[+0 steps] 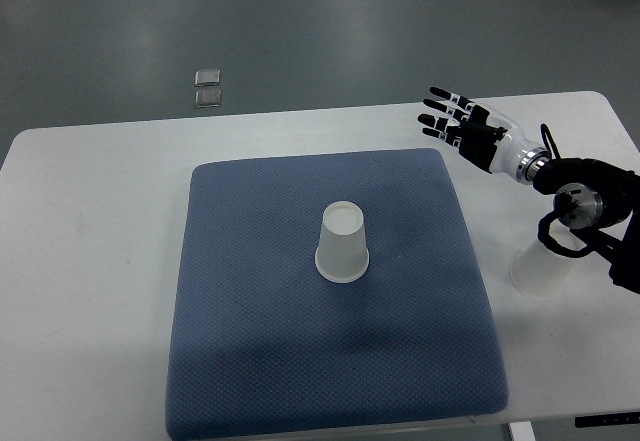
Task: Stack paper cups
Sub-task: 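Move the right hand toward the loose white paper cup beside the pad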
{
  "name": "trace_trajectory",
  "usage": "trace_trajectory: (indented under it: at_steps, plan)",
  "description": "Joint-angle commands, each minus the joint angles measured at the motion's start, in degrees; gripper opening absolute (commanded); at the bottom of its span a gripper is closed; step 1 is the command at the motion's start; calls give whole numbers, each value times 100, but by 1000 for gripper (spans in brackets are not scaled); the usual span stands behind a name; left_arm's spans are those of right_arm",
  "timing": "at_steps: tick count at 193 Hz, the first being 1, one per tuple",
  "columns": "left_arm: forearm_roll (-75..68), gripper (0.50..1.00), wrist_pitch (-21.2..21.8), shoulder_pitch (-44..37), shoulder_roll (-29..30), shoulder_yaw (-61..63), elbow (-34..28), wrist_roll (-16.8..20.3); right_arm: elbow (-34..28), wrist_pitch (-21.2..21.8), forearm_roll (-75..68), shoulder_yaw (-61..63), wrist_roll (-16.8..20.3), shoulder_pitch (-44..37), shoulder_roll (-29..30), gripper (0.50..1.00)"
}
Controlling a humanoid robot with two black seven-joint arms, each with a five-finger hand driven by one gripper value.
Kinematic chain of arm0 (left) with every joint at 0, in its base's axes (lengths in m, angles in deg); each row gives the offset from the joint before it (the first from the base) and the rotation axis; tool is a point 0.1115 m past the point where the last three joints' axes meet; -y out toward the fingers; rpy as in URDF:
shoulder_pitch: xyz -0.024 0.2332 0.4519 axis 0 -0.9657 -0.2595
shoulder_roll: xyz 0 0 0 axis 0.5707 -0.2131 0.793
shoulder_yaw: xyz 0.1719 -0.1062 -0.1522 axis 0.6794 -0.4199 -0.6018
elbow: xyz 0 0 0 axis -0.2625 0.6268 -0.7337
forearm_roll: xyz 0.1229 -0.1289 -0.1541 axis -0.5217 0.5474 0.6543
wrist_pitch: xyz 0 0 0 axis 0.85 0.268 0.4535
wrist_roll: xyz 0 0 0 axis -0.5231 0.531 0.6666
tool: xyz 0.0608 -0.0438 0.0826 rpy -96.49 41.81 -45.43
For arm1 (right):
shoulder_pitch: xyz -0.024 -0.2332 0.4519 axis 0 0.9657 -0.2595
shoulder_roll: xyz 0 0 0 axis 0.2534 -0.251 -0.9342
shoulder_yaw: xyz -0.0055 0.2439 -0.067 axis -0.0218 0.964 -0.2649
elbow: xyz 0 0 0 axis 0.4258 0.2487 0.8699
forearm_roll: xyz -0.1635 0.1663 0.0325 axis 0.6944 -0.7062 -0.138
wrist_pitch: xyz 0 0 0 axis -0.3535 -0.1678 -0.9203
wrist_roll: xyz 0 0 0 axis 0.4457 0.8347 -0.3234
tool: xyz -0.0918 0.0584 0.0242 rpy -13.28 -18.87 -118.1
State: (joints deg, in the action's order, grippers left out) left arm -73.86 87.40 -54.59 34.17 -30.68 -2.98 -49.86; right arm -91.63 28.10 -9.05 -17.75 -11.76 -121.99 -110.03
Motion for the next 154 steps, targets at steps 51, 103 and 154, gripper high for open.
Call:
trace_trajectory:
  at_steps: [51, 103, 154]
  plan:
    - [0, 1000, 10, 0, 0, -21, 18, 1, 17, -35, 43, 71, -19, 8, -4, 928]
    - [0, 1000, 10, 0, 0, -3, 1, 1, 8, 27, 447, 36, -80, -44, -144, 926]
    - [0, 1000, 10, 0, 0, -12, 9, 1, -53, 792, 2390, 44, -115, -150, -698, 926]
